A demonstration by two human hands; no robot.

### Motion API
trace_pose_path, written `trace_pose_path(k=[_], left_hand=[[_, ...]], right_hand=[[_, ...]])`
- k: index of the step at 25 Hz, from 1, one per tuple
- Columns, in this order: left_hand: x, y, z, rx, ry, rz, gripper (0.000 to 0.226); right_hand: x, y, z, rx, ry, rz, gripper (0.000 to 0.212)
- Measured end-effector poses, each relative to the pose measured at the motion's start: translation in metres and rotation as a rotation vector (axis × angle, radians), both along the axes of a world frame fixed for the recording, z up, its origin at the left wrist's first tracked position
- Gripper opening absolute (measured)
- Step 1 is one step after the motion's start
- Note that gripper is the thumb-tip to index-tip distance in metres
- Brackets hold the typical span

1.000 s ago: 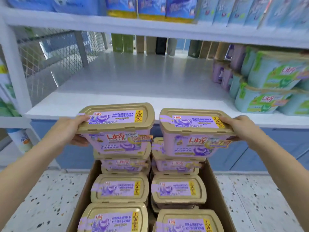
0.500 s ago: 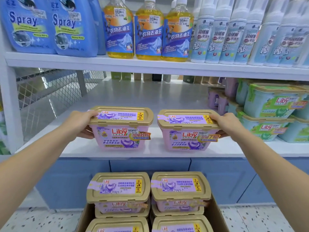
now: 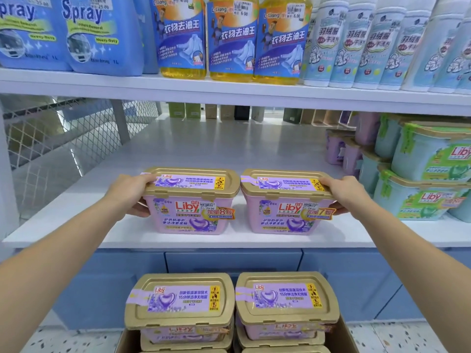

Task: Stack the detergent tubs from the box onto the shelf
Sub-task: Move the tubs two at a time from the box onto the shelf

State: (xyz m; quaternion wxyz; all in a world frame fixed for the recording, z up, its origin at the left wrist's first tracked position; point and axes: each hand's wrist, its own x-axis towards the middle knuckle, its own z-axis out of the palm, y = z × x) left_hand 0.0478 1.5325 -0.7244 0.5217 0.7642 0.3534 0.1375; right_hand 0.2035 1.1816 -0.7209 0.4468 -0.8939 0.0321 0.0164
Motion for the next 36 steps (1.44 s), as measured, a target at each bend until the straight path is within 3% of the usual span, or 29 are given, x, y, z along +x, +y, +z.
trace_pose_path(k=[10, 13, 15, 19, 22, 24, 26, 29, 32, 36], left_hand=[[-0.002, -0.003, -0.005, -0.003, -0.038, 0.056, 0.049], [-0.014, -0.003, -0.018, -0.029, -0.115, 0.074, 0.071], [-0.033, -0.006, -0.036, 0.012, -0.177, 0.129, 0.072], [-0.088, -0.020, -0.090, 0.432, -0.222, 0.224, 0.049], [-0.124, -0.031, -0.130, 0.534, -0.136, 0.208, 0.033], [-0.135, -0.032, -0.158, 0.448, 0.035, 0.080, 0.041], [-0.136, -0.035, -0.175, 0.209, 0.129, -0.027, 0.047], [-0.128, -0.051, -0.177, -0.195, 0.094, 0.026, 0.036], [-0.123, -0.059, -0.173, -0.292, 0.136, 0.061, 0.029], [-0.121, -0.058, -0.171, -0.299, 0.133, 0.104, 0.032]], right_hand=[[-0.012, -0.010, -0.003, 0.180, 0.148, 0.051, 0.058], [-0.020, -0.018, -0.014, 0.326, 0.042, -0.001, 0.054], [-0.034, -0.028, -0.032, 0.352, -0.124, -0.062, 0.046], [-0.073, -0.051, -0.087, -0.004, -0.244, -0.045, 0.026], [-0.101, -0.061, -0.125, -0.323, -0.164, -0.009, 0.030], [-0.114, -0.065, -0.152, -0.434, -0.059, 0.050, 0.047], [-0.122, -0.066, -0.170, -0.419, 0.058, 0.092, 0.056], [-0.129, -0.060, -0.177, -0.114, 0.205, 0.126, 0.050], [-0.132, -0.050, -0.174, 0.043, 0.241, 0.104, 0.033], [-0.130, -0.045, -0.178, 0.084, 0.220, 0.006, 0.036]])
